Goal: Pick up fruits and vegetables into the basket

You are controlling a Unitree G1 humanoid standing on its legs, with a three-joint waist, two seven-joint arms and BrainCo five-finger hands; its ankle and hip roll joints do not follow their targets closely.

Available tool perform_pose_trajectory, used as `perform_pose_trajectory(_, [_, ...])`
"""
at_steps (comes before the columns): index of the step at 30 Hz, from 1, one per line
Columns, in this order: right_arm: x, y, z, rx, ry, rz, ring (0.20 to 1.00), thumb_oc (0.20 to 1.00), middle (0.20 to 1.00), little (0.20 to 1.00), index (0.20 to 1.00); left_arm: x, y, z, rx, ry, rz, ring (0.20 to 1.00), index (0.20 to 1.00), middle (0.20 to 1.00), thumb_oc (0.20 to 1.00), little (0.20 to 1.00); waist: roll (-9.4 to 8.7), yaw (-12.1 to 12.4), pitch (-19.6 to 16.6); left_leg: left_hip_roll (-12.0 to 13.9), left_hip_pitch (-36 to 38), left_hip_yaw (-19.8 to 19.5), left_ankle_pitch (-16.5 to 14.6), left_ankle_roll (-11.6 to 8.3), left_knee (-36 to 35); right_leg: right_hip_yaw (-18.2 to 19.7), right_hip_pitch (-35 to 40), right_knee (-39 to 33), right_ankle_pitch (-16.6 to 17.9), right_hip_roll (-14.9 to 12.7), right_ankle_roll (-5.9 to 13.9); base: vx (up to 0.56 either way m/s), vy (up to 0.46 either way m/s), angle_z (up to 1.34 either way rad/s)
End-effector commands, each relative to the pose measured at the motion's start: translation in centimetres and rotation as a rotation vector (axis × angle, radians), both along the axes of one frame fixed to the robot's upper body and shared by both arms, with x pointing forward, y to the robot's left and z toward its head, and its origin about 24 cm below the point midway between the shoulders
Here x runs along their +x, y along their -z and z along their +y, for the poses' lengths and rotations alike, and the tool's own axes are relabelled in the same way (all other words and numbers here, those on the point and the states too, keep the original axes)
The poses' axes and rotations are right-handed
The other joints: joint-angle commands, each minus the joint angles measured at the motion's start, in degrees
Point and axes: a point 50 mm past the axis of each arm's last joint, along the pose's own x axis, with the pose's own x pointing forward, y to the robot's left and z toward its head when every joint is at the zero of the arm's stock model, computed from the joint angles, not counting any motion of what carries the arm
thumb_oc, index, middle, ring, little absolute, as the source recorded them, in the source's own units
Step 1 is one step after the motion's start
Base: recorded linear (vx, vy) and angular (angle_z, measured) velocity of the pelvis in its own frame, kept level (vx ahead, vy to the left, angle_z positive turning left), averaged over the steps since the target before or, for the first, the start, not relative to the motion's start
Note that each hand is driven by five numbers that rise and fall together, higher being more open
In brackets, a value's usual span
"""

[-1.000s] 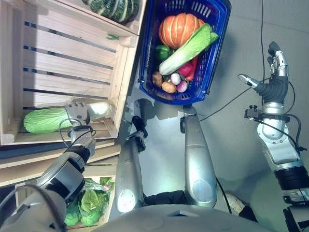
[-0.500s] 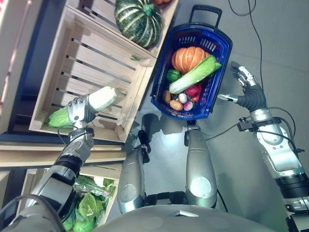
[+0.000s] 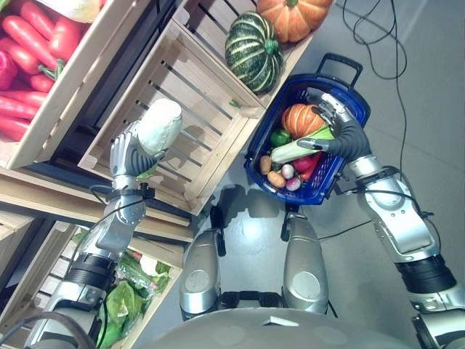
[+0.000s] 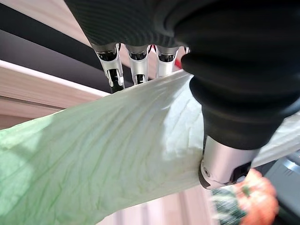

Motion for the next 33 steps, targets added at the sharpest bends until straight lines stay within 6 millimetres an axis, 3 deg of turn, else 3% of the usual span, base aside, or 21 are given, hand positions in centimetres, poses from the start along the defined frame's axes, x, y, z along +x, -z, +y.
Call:
perform_pose_trajectory(1, [-0.7,-1.8,2.8,0.090,-0.121,-0.063,1.000,1.000,1.000,1.000,1.000,-0.2,-1.8,-0.1,-0.021,0.065,-0.045,0.200,0.200,0.200,0.200,0.200,-2.86,0.8,-7.0,-2.4,-1.1,1.6,-0.6,4.58,-1.3,0.9,9.2,-3.7,-5.3,-1.1,3.64,0.07,-0.046,0.01])
perform_pose_trajectory(7, [-0.1,-2.0,6.6,0.114,-0.252,0.018,1.000,1.000,1.000,1.000,1.000,0.7,-2.5,-3.6,0.011,0.212,-0.030,0.200,0.200,0.200,0.200,0.200,-4.28,2.6,-9.4,-1.9,1.5,1.3,-1.5,4.48,-1.6,0.0,12.4,-4.9,-5.3,-1.4,4.20,0.10,-0.059,0.08])
perform_pose_trajectory(17, [-0.1,-0.6,10.3,0.146,-0.376,0.176,1.000,1.000,1.000,1.000,1.000,1.0,-2.5,-7.7,0.165,0.378,-0.026,0.200,0.200,0.200,0.200,0.200,-5.72,3.7,-12.1,-1.2,4.4,1.4,-2.5,4.20,-2.4,-0.2,15.5,-6.6,-5.0,-1.8,5.13,0.06,-0.026,0.02])
perform_pose_trajectory(33, [-0.2,2.6,12.5,0.225,-0.339,0.353,1.000,1.000,1.000,1.000,1.000,0.5,-2.9,-12.0,0.231,0.495,-0.081,0.200,0.200,0.200,0.200,0.200,-6.74,4.0,-13.7,-0.6,7.6,2.0,-3.1,4.10,-4.5,-0.8,18.1,-8.6,-4.4,-2.5,6.42,0.02,-0.001,0.01])
